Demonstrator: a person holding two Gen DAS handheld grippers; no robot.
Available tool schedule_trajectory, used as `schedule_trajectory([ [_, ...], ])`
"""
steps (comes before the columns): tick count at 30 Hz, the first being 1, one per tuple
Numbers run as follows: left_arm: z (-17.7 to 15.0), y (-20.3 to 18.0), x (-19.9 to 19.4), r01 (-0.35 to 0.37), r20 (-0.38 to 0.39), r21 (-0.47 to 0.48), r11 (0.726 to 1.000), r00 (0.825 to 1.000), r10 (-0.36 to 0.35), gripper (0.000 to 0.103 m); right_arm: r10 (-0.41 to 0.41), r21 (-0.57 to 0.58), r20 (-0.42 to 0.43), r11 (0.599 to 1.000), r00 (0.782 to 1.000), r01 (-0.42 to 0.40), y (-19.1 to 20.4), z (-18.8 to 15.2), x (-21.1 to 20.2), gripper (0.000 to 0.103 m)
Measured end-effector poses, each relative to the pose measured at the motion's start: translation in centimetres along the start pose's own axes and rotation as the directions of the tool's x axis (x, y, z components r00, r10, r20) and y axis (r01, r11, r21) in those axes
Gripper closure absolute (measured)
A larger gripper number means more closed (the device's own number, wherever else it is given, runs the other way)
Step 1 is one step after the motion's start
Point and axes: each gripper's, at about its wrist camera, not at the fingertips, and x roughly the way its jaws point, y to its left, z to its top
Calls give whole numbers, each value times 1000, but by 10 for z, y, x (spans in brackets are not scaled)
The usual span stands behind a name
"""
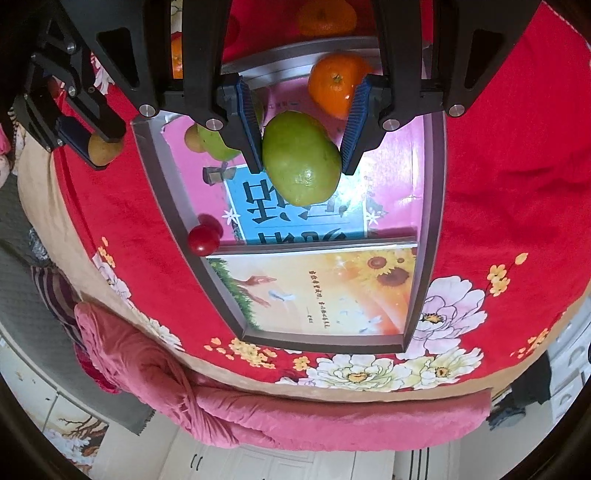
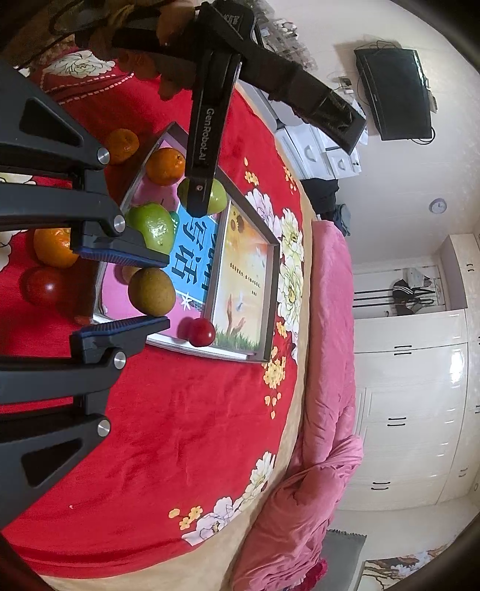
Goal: Organize fruits
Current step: 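Lift and carry the green fruit and brown fruit over the tray with both tools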
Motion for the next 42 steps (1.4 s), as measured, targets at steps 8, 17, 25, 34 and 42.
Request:
schedule_trajectory([
  [8, 1, -2, 13, -6, -31, 8, 1000, 1000, 6, 59, 15, -15, -21, 1000, 1000, -15, 1, 0, 8, 76],
  [17, -2, -4, 24, -7, -55, 16, 1000, 998, 8, 59, 19, -24, -74, 1000, 997, -21, 3, -6, 17, 76],
  [25, -1, -4, 24, -7, -54, 22, 1000, 999, 8, 59, 39, -14, -91, 999, 995, -40, 5, -8, 21, 76],
  [34, -2, -5, 25, -6, -54, 25, 1000, 999, 7, 59, 38, -29, -123, 999, 992, -42, 10, -11, 31, 76],
  [42, -2, -6, 24, -5, -51, 22, 1000, 999, 6, 59, 28, 13, -149, 1000, 988, -26, 3, -16, 37, 76],
])
